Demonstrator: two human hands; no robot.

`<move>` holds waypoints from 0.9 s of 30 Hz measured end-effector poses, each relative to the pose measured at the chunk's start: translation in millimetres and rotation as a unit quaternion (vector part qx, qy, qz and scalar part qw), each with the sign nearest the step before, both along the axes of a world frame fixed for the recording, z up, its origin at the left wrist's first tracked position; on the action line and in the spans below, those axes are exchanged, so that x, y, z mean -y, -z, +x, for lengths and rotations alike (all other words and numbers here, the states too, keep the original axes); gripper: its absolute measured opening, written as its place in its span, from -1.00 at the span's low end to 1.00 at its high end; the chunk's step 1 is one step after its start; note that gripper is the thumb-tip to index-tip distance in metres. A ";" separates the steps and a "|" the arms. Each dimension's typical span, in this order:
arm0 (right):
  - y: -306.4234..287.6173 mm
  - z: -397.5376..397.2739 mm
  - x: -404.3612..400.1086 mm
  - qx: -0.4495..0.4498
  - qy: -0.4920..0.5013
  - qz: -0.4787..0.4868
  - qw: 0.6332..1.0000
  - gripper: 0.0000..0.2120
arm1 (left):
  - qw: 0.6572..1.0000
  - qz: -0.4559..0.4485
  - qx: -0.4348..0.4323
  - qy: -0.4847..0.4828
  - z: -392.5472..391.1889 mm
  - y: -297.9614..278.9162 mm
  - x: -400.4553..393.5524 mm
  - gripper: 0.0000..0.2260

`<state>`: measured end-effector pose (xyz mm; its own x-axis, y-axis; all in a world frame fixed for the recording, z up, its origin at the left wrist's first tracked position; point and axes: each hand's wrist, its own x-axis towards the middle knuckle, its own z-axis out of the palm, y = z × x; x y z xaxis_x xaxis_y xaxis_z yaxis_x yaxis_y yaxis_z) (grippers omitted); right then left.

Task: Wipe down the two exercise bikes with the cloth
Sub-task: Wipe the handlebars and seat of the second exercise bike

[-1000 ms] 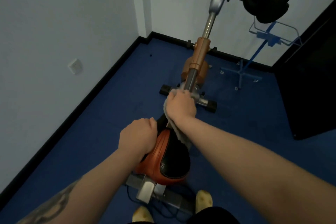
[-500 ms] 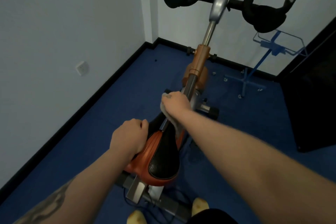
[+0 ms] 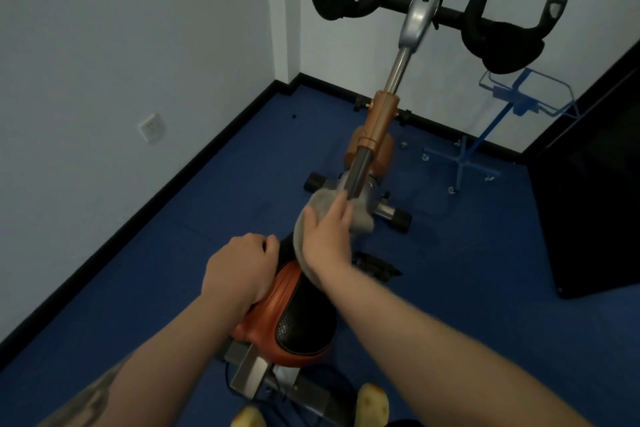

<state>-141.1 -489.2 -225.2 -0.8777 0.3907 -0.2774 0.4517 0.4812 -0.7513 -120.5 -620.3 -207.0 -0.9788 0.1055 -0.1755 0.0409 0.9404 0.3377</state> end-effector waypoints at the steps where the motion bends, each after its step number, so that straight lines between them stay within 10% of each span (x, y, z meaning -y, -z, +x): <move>1: 4.2 13.1 5.7 -0.007 -0.010 0.004 1.000 -0.30 | 1.000 -0.005 -0.003 0.008 -0.3 -0.2 -0.2 -0.66; 8: -13.1 -59.2 -18.5 0.107 0.065 0.021 0.992 -0.60 | 1.000 -0.002 -0.005 0.008 -0.2 -0.1 -0.8 -0.74; 12: 2.5 4.1 4.3 -0.006 0.036 -0.010 0.999 -0.35 | 1.000 -0.014 -0.019 0.005 0.7 0.9 -0.3 -0.69; 27: 3.0 49.8 13.0 0.065 -0.004 0.030 0.997 -0.31 | 0.999 0.034 0.001 -0.021 -4.2 4.4 -0.6 -0.60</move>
